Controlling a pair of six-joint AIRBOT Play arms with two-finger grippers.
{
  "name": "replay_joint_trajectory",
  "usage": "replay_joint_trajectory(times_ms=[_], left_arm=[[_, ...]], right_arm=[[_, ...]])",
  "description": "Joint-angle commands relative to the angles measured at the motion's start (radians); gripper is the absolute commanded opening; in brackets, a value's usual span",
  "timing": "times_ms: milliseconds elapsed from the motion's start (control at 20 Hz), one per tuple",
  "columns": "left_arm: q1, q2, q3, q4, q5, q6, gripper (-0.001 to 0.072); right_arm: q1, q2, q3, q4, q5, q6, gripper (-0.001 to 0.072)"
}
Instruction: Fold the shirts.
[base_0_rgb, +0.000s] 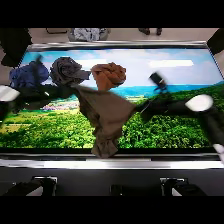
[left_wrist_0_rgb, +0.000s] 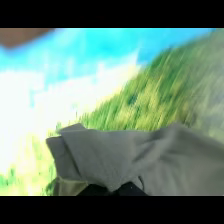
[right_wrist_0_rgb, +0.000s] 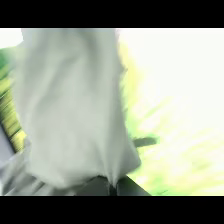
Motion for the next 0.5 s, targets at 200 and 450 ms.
replay_joint_trajectory(times_ms=[200, 450], left_arm=[[0.014, 0.354, 0.525, -0.002, 0.13, -0.031, 0.0027], [-0.023, 0.419, 0.54, -0.005, 0.145, -0.132, 0.0027]], right_arm=[[-0.089, 0.329, 0.672, -0.212, -0.108, 0.063, 0.0041], [-0.089, 0.338, 0.729, -0.185, -0.089, 0.157, 0.0041]])
